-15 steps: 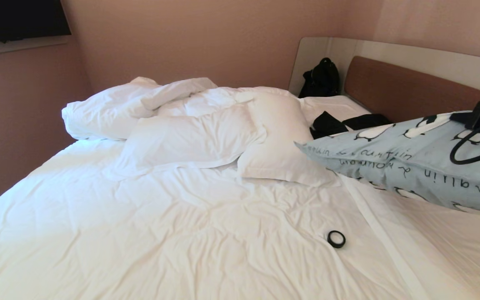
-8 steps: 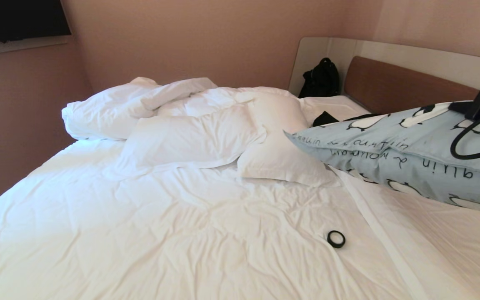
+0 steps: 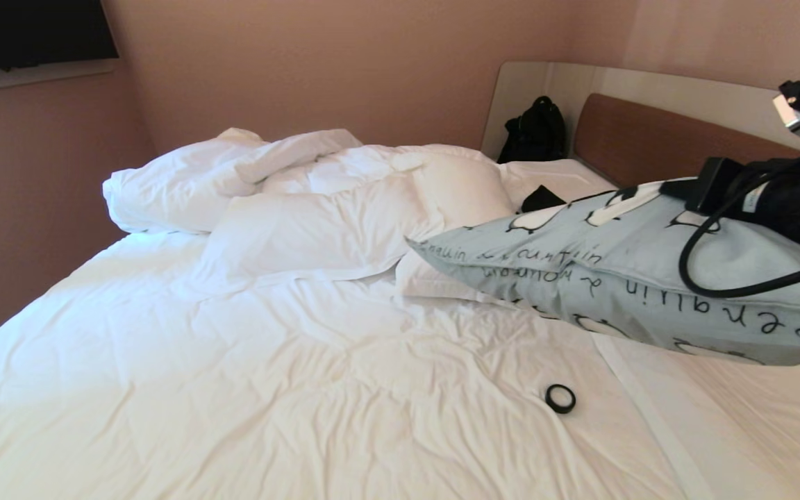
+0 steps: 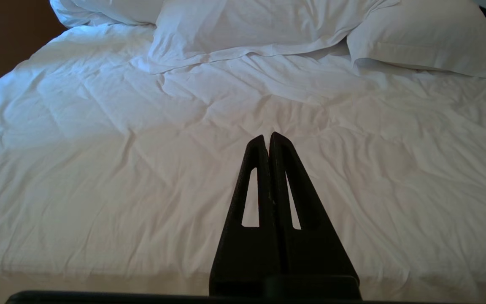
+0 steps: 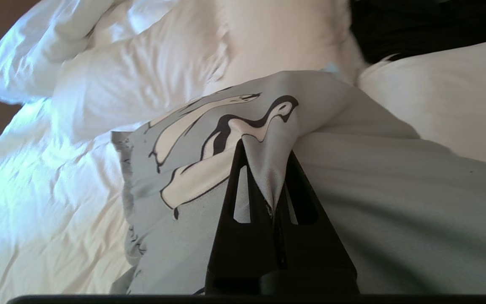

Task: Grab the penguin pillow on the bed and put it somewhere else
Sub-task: Move to the foot of the bed

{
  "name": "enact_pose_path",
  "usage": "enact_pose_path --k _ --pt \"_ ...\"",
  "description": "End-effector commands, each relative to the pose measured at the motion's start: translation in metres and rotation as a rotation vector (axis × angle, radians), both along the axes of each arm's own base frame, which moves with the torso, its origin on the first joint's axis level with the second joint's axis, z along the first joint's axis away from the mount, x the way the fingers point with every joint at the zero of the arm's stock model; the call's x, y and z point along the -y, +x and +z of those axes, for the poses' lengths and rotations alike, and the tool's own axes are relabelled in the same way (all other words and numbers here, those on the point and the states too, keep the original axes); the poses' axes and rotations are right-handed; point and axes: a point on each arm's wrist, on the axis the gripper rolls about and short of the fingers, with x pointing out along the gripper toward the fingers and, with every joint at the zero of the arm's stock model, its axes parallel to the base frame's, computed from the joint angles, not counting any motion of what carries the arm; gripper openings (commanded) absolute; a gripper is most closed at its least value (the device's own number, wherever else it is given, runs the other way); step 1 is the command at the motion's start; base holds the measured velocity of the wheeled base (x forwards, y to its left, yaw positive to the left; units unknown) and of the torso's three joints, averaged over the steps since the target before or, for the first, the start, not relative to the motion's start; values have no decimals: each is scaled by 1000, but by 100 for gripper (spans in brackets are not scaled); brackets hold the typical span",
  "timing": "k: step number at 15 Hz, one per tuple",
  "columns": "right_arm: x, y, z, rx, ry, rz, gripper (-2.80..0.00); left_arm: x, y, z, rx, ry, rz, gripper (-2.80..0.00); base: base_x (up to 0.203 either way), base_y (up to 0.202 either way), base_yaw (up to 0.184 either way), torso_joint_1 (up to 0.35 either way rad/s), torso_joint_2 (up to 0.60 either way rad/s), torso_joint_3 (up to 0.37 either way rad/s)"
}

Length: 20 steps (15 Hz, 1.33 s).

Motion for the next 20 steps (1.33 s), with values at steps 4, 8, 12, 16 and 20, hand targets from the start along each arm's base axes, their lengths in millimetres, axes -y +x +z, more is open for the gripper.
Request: enact_pose_path --k 4,8,12,16,20 --pt "-31 3 -9 -23 -34 -71 -280 0 0 0 -1 -1 1 -280 0 0 0 0 0 0" --pt "-30 2 -8 -19 -33 -73 -280 0 0 0 -1 -1 1 -280 0 0 0 0 0 0" --pt "-30 1 -7 -17 -33 -73 -280 0 0 0 -1 -1 1 -280 0 0 0 0 0 0" --pt "-30 0 -7 -16 -36 -72 -280 0 0 0 -1 -1 1 -280 0 0 0 0 0 0" --pt "-30 1 -8 -18 -38 -72 -280 0 0 0 -1 1 1 -280 5 113 -2 3 4 5"
